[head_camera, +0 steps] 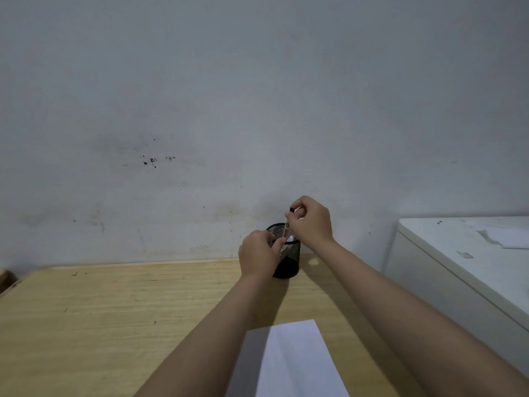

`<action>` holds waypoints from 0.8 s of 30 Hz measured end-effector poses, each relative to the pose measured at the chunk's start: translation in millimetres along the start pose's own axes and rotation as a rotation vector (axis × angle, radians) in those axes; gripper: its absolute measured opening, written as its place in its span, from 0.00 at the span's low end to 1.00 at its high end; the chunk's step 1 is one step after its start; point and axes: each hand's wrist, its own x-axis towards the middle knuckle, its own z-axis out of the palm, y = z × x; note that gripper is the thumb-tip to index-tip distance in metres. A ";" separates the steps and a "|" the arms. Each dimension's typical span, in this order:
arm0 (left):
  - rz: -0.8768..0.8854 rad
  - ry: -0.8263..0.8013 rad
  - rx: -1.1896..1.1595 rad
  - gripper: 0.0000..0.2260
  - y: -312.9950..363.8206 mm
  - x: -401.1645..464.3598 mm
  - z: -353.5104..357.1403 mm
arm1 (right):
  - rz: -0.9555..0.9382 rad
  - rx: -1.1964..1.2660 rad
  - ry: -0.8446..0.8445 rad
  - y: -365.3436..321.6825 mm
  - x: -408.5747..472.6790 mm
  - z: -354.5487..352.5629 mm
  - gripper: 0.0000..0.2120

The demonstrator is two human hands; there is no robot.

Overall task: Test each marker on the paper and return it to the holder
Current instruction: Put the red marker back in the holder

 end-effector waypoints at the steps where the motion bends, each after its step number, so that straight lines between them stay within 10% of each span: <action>1: -0.013 -0.021 0.037 0.13 2.5 0.1 -1.8 | -0.012 0.051 0.029 -4.1 -3.9 -4.6 0.03; 8: -0.040 -0.040 -0.346 0.10 24.0 -32.0 -29.0 | -0.110 0.242 0.262 -15.6 -65.5 -41.5 0.07; 13: -0.084 -0.143 -0.816 0.08 39.3 -69.1 -49.8 | -0.114 0.397 0.127 -8.6 -123.0 -43.1 0.11; 24: 0.101 -0.156 -0.486 0.12 32.2 -111.7 -109.8 | -0.131 0.393 0.124 -27.6 -164.2 -57.7 0.06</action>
